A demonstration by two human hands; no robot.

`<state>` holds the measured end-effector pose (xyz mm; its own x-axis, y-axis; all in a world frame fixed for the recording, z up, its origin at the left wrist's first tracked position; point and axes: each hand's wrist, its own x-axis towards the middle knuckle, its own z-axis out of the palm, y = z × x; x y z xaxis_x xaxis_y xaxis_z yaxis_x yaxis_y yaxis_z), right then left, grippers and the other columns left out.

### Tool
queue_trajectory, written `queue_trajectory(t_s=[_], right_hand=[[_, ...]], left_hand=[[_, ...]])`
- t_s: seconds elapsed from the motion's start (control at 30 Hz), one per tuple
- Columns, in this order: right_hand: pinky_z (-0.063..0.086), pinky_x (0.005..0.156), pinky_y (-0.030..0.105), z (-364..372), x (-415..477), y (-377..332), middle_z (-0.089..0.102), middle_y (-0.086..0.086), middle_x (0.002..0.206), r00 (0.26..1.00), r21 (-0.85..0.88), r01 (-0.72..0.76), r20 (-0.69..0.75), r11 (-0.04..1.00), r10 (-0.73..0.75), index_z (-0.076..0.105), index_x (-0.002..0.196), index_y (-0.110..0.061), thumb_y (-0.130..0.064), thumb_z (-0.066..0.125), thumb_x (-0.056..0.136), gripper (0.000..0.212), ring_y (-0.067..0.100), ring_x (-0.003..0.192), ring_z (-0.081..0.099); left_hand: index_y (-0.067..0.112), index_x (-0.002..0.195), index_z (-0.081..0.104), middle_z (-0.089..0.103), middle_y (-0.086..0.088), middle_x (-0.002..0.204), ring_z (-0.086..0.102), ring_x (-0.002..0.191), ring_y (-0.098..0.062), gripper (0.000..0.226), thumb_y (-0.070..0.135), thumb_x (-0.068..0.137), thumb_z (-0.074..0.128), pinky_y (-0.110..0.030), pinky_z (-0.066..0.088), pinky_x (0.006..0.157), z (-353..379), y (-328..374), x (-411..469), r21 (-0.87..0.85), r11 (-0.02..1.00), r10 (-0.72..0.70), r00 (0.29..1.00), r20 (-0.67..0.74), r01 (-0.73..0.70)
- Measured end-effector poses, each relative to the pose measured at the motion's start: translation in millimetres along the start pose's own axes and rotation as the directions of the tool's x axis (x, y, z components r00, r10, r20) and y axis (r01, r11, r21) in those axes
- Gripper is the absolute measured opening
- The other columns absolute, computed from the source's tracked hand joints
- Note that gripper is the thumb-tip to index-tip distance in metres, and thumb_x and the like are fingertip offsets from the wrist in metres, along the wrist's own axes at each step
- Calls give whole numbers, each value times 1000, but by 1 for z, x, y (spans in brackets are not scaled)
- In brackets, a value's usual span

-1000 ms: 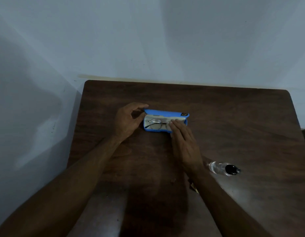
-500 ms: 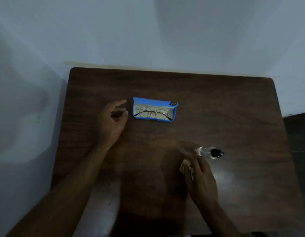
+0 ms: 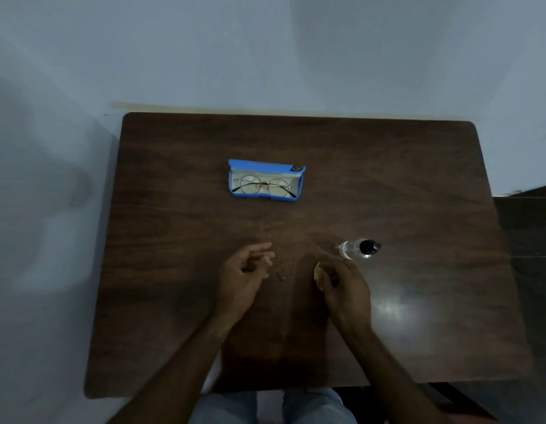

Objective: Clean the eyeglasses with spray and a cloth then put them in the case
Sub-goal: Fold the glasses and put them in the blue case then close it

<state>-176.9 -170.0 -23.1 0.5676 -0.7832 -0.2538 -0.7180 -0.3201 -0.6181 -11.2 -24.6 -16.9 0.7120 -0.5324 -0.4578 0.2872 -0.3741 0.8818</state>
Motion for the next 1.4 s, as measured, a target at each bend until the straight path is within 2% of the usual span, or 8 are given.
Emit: queue_trajectory(t_s=[0.1, 0.27, 0.37, 0.6, 0.8, 0.93, 1.1, 1.4], right_hand=[[59, 80, 36, -4, -1, -5, 73, -11, 93, 998, 167, -42, -29, 985, 47, 75, 90, -28, -12, 75, 90, 16, 10, 86, 70], [57, 78, 39, 1, -1, 5, 71, 1, 109, 997, -198, 66, 54, 978, -56, 72, 114, -21, -31, 71, 97, 20, 23, 93, 68], [57, 79, 41, 5, -2, 6, 71, 6, 111, 994, -199, 95, 75, 975, -81, 71, 117, -17, -31, 67, 100, 22, 27, 94, 68], [52, 73, 14, -16, -13, -19, 76, -10, 83, 992, 326, -33, 124, 945, -8, 76, 92, -20, -14, 78, 93, 6, 3, 79, 71], [57, 83, 20, -45, -22, -35, 78, -13, 92, 989, 487, 42, 104, 872, -106, 78, 97, -21, -9, 83, 88, 16, 5, 87, 73], [62, 88, 37, -61, -26, -38, 79, 6, 96, 986, 688, 0, 121, 725, -115, 78, 103, -14, -6, 83, 86, 19, 22, 92, 76], [61, 90, 42, -69, -29, -37, 77, 17, 99, 979, 889, -184, 204, 419, -5, 80, 107, -13, -36, 96, 65, 51, 31, 94, 74], [61, 80, 34, -78, -25, -61, 78, 11, 97, 968, 921, -240, 251, 308, 2, 74, 93, -4, 11, 60, 95, 21, 25, 91, 75]], left_hand=[[28, 114, 76, 80, 4, 103, 77, 97, -13, 21, 14, 99, 71, -38, 66, 79, 20, -2, -7, 5, 997, -80, 991, 104, 80], [29, 107, 77, 80, 5, 98, 77, 93, -14, 18, 14, 99, 69, -34, 65, 73, 42, -9, -11, 79, 991, -115, 986, 121, 106], [26, 108, 78, 80, 3, 99, 78, 91, -13, 18, 13, 99, 68, -34, 65, 73, 48, -8, -13, 85, 989, -126, 987, 105, 117], [20, 113, 78, 81, -1, 105, 78, 98, -14, 15, 21, 102, 68, -36, 65, 82, 56, 5, -19, -31, 976, -210, 968, 137, 216], [2, 111, 77, 81, -15, 100, 79, 91, -25, 22, 19, 103, 65, -36, 65, 82, 50, 38, -34, -256, 918, -244, 940, 239, 303], [1, 112, 77, 80, -17, 105, 78, 98, -30, 18, 11, 101, 67, -37, 65, 81, 46, 53, -43, -251, 948, -156, 972, 174, 197], [8, 108, 76, 80, -14, 107, 77, 96, -28, 16, 11, 103, 62, -35, 63, 76, 45, 72, -53, -448, 865, -214, 974, 77, 225], [7, 111, 76, 80, -14, 107, 78, 97, -28, 18, 18, 102, 64, -38, 65, 81, 40, 97, -73, -485, 857, -162, 984, 68, 175]])
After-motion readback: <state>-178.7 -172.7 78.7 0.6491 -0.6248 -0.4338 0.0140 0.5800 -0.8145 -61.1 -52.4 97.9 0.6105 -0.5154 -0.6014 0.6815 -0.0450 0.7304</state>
